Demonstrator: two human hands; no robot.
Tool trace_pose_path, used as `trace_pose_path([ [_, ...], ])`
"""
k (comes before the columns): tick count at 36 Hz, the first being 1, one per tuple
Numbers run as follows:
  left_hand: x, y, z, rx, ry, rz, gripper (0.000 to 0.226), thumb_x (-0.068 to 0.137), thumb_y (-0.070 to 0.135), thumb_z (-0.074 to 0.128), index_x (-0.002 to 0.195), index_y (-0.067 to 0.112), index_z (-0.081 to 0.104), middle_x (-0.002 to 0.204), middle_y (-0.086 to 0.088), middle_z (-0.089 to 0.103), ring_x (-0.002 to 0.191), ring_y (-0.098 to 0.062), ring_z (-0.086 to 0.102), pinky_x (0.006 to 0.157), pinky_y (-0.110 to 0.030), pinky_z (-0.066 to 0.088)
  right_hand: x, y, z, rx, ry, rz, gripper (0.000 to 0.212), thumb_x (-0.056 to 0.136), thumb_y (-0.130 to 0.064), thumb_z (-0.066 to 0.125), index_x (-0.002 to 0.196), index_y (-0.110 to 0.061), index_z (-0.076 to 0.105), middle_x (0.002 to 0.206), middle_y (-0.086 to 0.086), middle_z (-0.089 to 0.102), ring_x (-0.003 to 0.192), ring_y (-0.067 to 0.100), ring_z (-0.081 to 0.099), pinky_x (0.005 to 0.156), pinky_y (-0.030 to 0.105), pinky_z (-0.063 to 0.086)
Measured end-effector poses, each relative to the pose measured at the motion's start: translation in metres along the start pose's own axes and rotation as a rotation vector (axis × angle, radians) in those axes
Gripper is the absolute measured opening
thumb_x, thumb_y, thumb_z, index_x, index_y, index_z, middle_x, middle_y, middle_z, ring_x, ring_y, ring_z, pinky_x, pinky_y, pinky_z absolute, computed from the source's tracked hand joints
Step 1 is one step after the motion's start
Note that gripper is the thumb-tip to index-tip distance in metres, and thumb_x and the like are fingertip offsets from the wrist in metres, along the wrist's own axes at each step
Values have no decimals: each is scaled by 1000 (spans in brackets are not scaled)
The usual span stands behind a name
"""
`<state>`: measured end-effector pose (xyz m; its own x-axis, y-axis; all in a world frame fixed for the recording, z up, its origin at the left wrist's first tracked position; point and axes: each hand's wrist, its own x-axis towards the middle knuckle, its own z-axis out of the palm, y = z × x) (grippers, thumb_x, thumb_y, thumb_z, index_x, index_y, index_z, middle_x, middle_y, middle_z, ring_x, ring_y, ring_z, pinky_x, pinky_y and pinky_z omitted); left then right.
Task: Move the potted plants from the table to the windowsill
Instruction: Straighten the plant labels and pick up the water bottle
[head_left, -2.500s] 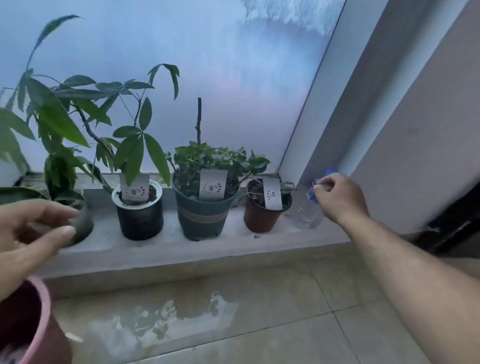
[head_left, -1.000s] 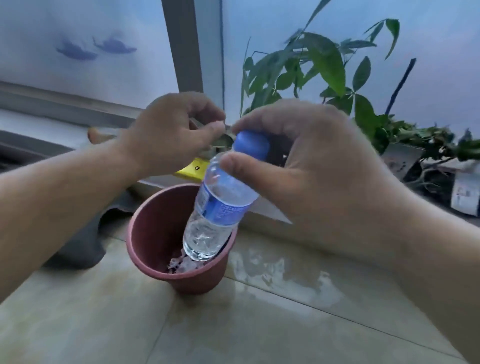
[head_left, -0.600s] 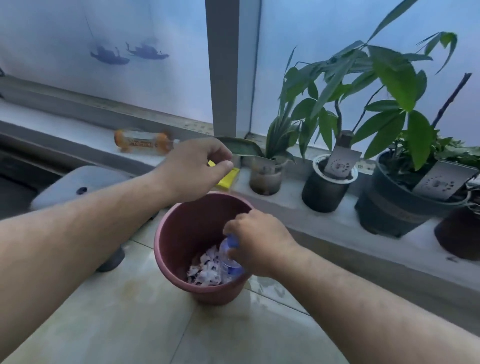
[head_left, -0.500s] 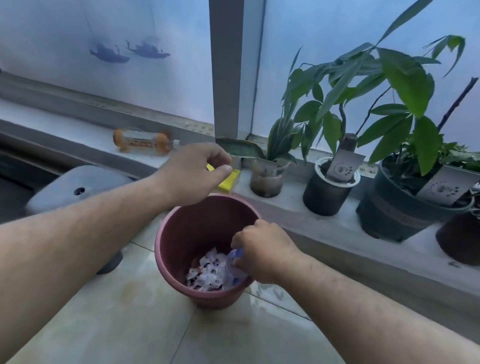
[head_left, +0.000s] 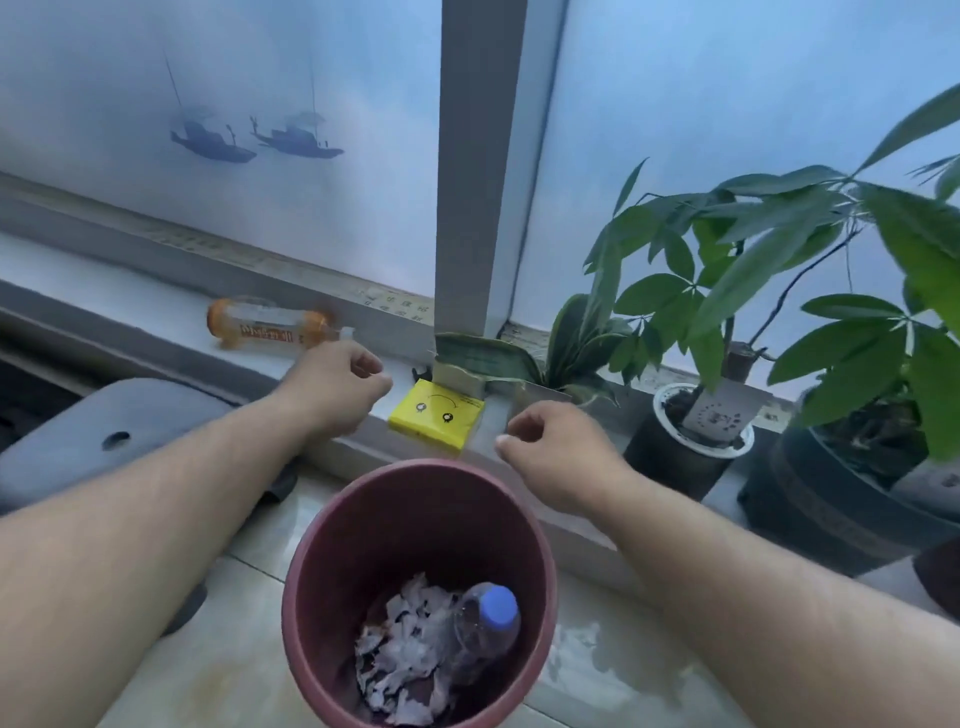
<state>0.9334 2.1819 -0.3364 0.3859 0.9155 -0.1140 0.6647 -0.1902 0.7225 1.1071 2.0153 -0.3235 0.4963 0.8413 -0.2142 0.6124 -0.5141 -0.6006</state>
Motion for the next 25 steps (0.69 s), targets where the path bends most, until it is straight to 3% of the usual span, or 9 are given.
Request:
trace_pose_path([
  [3, 9, -9, 18, -72, -76, -96, 32, 90, 30, 70, 118, 15, 62, 113, -5, 66, 101, -27, 68, 87, -45, 60, 22, -10, 9, 147, 6, 99, 34, 93, -26, 63, 112, 1, 68, 107, 18, 73, 100, 36, 67, 90, 47, 55],
  [5, 16, -15, 27, -88, -83, -126, 45, 90, 31, 71, 128, 12, 61, 124, -7, 64, 111, -27, 64, 98, -46, 55, 37, -14, 16, 203, -17, 147, 35, 92, -19, 63, 114, 8, 66, 88, 16, 66, 80, 30, 61, 77, 44, 55],
  [8, 25, -20, 36, -144, -95, -180, 53, 91, 33, 69, 137, 11, 56, 135, -8, 60, 119, -28, 60, 104, -48, 51, 56, -19, 27, 186, -63, 211, 16, 91, -15, 61, 81, -3, 62, 71, 6, 49, 64, 21, 44, 60, 29, 37],
  [9, 27, -20, 39, -155, -101, -195, 54, 91, 34, 68, 138, 11, 55, 138, -9, 59, 120, -28, 59, 106, -48, 49, 62, -21, 31, 168, -87, 223, 16, 92, -16, 60, 79, -7, 59, 72, 7, 51, 64, 23, 47, 59, 30, 39],
  [11, 32, -21, 46, -163, -109, -209, 55, 93, 33, 66, 141, 9, 52, 143, -10, 56, 126, -28, 56, 109, -41, 45, 75, -24, 38, 123, -160, 217, 20, 96, -17, 56, 102, 1, 65, 97, 15, 64, 86, 29, 61, 75, 34, 50],
  [12, 34, -21, 51, -159, -113, -208, 56, 94, 32, 65, 143, 8, 51, 145, -10, 55, 129, -28, 54, 109, -37, 42, 81, -24, 41, 103, -180, 223, 29, 97, -16, 54, 116, 4, 64, 110, 17, 64, 96, 29, 60, 81, 34, 49],
  [14, 36, -20, 58, -155, -126, -202, 59, 95, 34, 65, 145, 6, 50, 147, -10, 53, 133, -27, 51, 106, -34, 39, 90, -24, 47, 111, -208, 239, 38, 98, -15, 54, 130, 4, 60, 110, 13, 59, 96, 24, 52, 81, 30, 43],
  [22, 42, -27, 65, -182, -95, -227, 59, 93, 34, 68, 143, 6, 52, 142, -11, 58, 127, -27, 55, 107, -36, 44, 101, -19, 71, 301, -145, 343, 41, 92, -19, 58, 128, 1, 58, 108, 14, 64, 91, 28, 60, 74, 31, 45],
  [25, 41, -25, 58, -224, -59, -235, 45, 91, 40, 68, 125, 10, 66, 125, -11, 66, 105, -28, 64, 102, -47, 52, 99, -17, 71, 337, -58, 330, 28, 90, -17, 61, 115, -5, 63, 108, 11, 65, 95, 27, 64, 74, 28, 44],
])
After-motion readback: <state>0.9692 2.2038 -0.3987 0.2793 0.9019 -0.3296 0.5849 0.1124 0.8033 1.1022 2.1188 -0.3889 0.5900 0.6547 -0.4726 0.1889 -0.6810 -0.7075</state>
